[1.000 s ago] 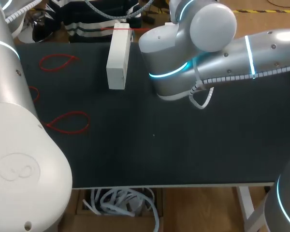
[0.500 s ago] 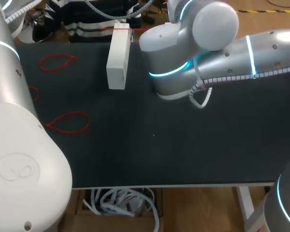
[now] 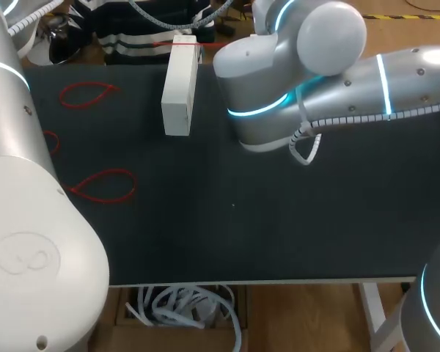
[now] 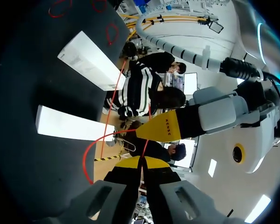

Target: Grab the tape and strap the tape.

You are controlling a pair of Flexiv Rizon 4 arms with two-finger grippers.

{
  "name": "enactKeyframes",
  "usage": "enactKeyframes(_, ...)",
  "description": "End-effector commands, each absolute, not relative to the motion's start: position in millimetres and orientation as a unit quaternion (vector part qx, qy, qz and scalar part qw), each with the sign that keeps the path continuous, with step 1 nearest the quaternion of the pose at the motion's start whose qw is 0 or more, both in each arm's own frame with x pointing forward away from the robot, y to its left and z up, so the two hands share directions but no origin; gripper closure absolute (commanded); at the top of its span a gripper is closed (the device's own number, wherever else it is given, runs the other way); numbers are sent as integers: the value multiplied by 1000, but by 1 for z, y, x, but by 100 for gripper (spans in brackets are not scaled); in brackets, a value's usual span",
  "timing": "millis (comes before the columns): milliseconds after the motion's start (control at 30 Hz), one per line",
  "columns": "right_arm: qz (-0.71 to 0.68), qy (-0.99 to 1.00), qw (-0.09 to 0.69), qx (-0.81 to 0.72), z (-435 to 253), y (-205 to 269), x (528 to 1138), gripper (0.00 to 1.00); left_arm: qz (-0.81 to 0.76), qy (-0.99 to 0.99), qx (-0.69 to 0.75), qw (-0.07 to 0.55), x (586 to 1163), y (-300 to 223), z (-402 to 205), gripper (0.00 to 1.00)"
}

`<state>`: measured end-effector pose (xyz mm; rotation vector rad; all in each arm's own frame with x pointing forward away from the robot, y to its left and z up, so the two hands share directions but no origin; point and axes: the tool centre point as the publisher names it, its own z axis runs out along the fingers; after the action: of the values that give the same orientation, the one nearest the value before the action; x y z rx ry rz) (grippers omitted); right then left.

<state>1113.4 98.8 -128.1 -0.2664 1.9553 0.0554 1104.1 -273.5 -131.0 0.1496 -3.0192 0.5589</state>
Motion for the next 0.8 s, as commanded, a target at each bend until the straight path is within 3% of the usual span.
enactKeyframes(33,26,829,546,-117,-125,98,1114,100,179,-982,49,35,1105,-275,-129,100)
enactKeyframes(800,46,828,545,-125,-126,105,1113,100,179,-982,49,35,1105,-275,-129,100)
